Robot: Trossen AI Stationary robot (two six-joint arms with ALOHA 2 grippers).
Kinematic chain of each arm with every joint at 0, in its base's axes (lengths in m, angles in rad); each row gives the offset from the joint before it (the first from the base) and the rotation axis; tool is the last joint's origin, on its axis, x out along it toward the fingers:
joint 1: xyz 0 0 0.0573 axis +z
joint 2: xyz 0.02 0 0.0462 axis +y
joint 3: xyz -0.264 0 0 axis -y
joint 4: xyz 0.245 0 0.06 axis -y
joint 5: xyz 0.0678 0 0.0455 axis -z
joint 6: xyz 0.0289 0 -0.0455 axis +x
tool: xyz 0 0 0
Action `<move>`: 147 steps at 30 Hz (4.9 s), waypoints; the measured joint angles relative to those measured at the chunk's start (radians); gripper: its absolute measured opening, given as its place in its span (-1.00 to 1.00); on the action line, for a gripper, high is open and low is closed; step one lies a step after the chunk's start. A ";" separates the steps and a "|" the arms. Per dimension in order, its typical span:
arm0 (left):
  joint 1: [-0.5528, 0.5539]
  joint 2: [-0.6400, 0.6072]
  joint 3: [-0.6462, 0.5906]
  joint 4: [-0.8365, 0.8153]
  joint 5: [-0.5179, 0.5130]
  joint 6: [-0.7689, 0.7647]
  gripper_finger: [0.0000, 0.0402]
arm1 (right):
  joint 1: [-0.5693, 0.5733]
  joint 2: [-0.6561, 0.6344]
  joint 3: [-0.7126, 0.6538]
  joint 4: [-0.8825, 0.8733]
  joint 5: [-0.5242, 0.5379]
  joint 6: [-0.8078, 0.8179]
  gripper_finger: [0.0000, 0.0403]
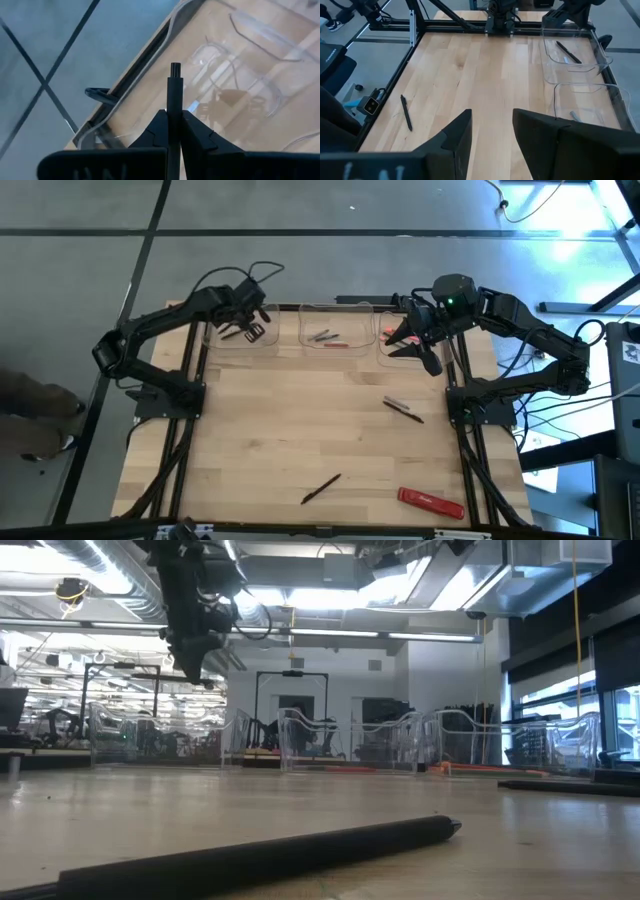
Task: Sort crayons/erasers/pens/pencils in bins
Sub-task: Put the black pen into the left transparent bin
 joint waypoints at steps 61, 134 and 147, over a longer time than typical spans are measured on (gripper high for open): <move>-0.196 -0.313 -0.329 0.488 0.324 -0.214 -0.65 | 0.133 -0.011 -0.038 -0.148 0.276 0.130 -0.28; -0.842 -0.426 -0.329 0.547 0.161 -0.418 -0.66 | 0.581 0.288 -0.827 0.137 0.443 1.184 -0.30; -0.842 -0.426 -0.329 0.547 0.161 -0.418 -0.66 | 0.581 0.288 -0.829 0.144 0.449 1.185 -0.78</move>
